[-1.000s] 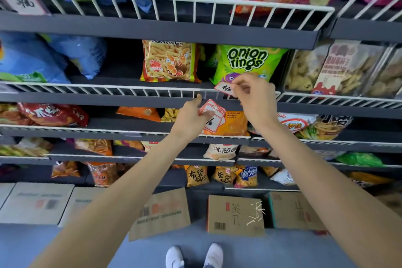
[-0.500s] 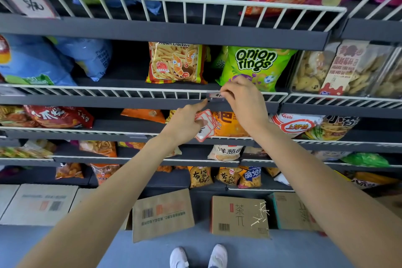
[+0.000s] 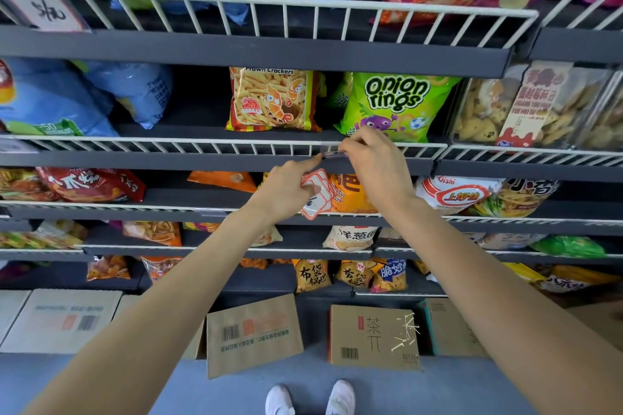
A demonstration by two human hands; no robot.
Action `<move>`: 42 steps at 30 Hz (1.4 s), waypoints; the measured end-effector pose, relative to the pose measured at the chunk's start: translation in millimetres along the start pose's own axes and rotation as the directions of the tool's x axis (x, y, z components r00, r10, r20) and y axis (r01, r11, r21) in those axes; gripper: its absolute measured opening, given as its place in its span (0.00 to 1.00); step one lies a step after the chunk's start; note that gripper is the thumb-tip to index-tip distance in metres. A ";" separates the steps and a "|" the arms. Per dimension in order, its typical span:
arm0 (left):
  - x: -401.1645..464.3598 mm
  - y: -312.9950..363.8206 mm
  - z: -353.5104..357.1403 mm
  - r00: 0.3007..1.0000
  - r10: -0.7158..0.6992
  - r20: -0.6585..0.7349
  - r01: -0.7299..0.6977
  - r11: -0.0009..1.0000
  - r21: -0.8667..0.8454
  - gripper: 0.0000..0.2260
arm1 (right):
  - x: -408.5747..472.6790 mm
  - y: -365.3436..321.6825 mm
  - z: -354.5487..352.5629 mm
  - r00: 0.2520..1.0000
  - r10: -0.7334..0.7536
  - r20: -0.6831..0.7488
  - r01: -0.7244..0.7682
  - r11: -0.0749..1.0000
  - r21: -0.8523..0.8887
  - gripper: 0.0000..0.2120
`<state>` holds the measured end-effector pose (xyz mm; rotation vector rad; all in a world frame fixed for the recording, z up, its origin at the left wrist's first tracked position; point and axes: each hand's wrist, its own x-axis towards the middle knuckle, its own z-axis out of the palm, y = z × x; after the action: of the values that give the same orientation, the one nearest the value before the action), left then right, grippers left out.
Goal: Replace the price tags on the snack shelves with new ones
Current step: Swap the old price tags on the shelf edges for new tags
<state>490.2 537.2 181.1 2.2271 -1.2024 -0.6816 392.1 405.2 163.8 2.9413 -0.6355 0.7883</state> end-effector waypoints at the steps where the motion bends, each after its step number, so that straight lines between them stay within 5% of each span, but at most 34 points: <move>1: 0.0 0.1 -0.5 1.000 0.001 0.000 -0.001 1.000 0.000 0.26 | -0.8 -0.5 0.4 1.000 0.000 -0.008 0.000 1.000 -0.004 0.17; 22: 6.5 1.8 -14.0 1.000 -0.005 0.003 0.005 1.000 0.004 0.23 | -5.6 0.5 0.1 0.993 -0.098 -0.064 0.091 0.991 -0.101 0.16; 31: 2.1 -4.5 -19.4 0.980 -0.027 -0.199 -0.005 0.987 -0.161 0.17 | -11.3 -5.7 -0.8 0.999 -0.047 -0.012 0.045 0.993 -0.109 0.17; 42: -11.3 -6.6 -17.7 0.946 -0.146 -0.290 -0.012 0.877 -0.480 0.14 | -25.4 -12.8 -2.2 0.998 -0.016 0.063 0.027 0.985 -0.168 0.27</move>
<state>500.1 553.5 192.0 1.8723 -0.7025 -0.5438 376.1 426.9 154.3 2.8221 -0.6390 0.6121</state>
